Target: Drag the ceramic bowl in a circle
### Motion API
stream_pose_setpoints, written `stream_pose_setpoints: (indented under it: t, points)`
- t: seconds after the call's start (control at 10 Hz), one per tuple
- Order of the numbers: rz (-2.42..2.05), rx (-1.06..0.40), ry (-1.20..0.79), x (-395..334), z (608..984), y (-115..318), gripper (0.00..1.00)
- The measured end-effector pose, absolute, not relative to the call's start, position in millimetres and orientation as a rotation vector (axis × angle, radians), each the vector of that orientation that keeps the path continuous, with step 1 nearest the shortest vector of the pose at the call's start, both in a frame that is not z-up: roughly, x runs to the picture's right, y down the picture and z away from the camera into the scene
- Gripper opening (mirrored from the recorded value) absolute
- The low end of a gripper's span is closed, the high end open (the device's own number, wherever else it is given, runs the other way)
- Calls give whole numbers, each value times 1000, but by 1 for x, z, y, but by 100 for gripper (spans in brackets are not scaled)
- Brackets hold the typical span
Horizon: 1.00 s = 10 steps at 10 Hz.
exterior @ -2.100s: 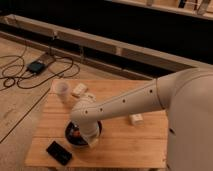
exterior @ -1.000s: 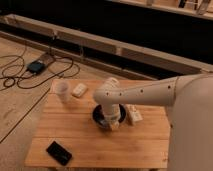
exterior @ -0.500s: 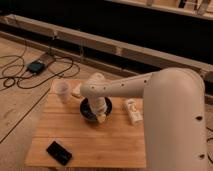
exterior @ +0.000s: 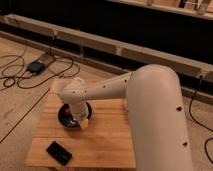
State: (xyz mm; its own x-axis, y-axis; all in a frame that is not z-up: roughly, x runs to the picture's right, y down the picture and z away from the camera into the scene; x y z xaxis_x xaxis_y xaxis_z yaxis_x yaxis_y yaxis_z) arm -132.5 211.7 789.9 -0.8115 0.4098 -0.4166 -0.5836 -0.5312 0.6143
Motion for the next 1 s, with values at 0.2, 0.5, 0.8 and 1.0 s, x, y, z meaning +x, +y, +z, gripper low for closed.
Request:
stream_pose_setpoints:
  t: [0.2,0.5,0.8,1.0]
  points:
    - [2316,-294,1057,-132,769,223,0]
    - [2406,-238,1127,-94,739,244,0]
    - [2530,-159,1195,-45,712,262,0]
    - [2598,-107,1221,-16,701,267,0]
